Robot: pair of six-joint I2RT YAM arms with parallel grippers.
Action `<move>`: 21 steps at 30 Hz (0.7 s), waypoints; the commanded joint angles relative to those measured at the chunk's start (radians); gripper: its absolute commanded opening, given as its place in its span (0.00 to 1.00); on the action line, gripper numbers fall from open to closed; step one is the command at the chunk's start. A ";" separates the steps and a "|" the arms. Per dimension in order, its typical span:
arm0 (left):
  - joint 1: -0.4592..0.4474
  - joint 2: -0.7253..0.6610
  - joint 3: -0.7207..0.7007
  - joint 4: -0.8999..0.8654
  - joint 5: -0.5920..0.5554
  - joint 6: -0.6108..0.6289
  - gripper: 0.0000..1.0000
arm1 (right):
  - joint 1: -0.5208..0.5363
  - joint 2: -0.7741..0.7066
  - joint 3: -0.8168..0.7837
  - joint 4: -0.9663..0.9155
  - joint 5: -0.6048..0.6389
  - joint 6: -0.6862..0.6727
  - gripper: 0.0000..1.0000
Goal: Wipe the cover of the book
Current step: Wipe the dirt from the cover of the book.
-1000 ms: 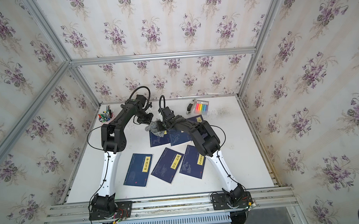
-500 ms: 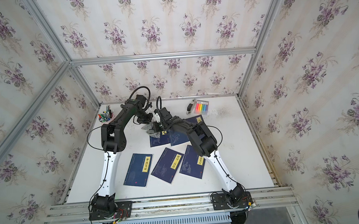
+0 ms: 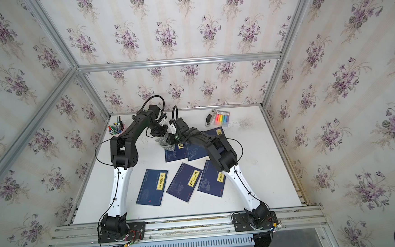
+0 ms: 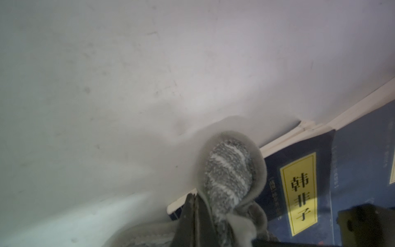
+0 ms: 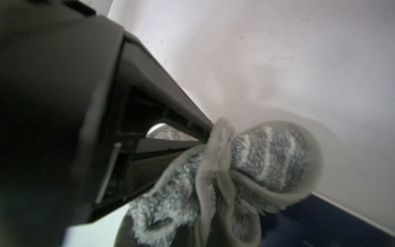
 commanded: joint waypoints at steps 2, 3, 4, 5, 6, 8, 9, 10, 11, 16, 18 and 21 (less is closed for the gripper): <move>0.004 -0.049 -0.132 -0.011 0.067 -0.002 0.00 | -0.005 -0.021 -0.060 -0.140 0.023 -0.002 0.00; 0.006 -0.074 -0.170 0.032 0.085 -0.006 0.00 | -0.012 -0.035 -0.076 -0.127 0.019 0.001 0.00; 0.007 -0.095 -0.195 0.057 0.094 -0.008 0.00 | -0.015 -0.046 -0.090 -0.118 0.017 0.003 0.00; 0.007 -0.114 -0.216 0.077 0.101 -0.008 0.00 | -0.019 -0.057 -0.104 -0.108 0.018 0.005 0.00; 0.006 -0.129 -0.229 0.088 0.105 -0.008 0.00 | -0.023 -0.065 -0.113 -0.102 0.020 0.006 0.00; 0.006 -0.148 -0.247 0.102 0.099 -0.007 0.00 | -0.030 -0.071 -0.121 -0.104 0.026 0.006 0.00; 0.006 -0.157 -0.258 0.112 0.090 -0.008 0.00 | -0.035 -0.072 -0.124 -0.107 0.030 0.007 0.00; 0.006 -0.165 -0.267 0.119 0.085 -0.008 0.00 | -0.039 -0.074 -0.129 -0.107 0.033 0.010 0.00; 0.006 -0.173 -0.279 0.130 0.080 -0.011 0.00 | -0.042 -0.078 -0.140 -0.096 0.030 0.015 0.00; 0.006 -0.236 -0.348 0.204 0.078 -0.019 0.00 | -0.049 -0.119 -0.202 -0.036 0.000 0.013 0.00; 0.008 -0.266 -0.386 0.239 0.072 -0.023 0.00 | -0.050 -0.128 -0.202 -0.047 0.019 0.010 0.00; 0.009 -0.298 -0.418 0.264 0.056 -0.029 0.00 | -0.063 -0.130 -0.199 -0.079 0.064 0.013 0.00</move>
